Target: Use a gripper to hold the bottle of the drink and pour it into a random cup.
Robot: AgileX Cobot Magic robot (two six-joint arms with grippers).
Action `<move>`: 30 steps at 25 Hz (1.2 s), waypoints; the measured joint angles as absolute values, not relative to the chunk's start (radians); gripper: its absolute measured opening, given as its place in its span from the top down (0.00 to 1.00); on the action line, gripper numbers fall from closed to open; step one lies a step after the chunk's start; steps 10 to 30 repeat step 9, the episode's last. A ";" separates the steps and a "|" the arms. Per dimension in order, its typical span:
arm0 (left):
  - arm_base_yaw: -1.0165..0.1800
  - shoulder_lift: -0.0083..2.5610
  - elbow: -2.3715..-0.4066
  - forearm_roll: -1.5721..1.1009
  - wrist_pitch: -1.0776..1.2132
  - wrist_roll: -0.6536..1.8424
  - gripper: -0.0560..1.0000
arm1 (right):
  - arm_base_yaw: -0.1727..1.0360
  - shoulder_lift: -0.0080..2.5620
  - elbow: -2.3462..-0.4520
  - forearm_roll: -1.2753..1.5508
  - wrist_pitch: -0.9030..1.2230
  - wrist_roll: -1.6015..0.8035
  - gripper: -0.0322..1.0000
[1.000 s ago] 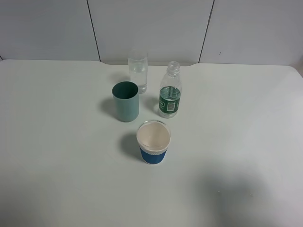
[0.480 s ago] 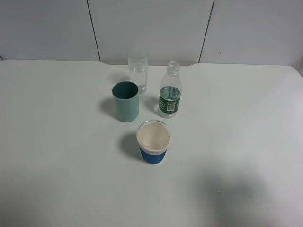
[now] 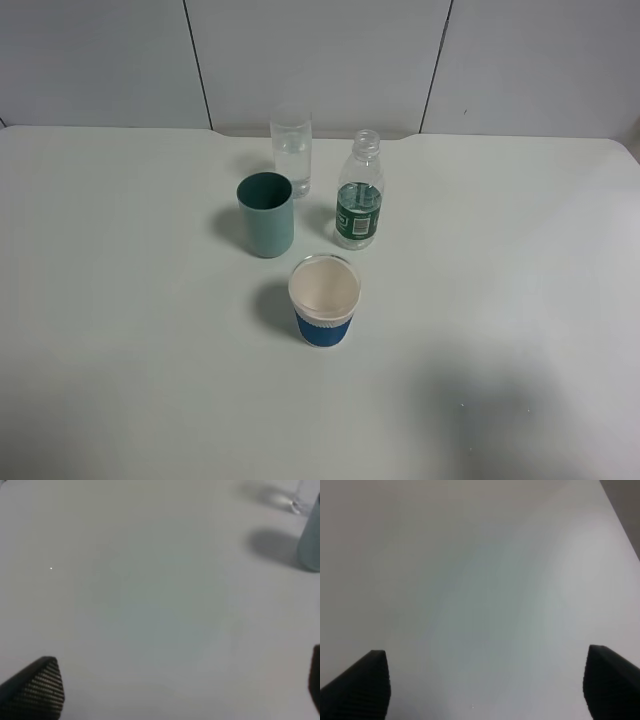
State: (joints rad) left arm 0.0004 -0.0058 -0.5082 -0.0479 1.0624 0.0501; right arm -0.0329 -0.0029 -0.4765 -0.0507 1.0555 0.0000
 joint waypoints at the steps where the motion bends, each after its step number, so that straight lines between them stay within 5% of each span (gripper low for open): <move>1: 0.000 -0.006 -0.508 -0.048 1.062 0.050 0.01 | -0.033 -0.003 -0.476 -0.051 1.055 0.000 0.22; 30: 0.000 -0.006 -0.508 -0.048 1.062 0.050 0.01 | -0.033 -0.003 -0.476 -0.051 1.055 0.000 0.22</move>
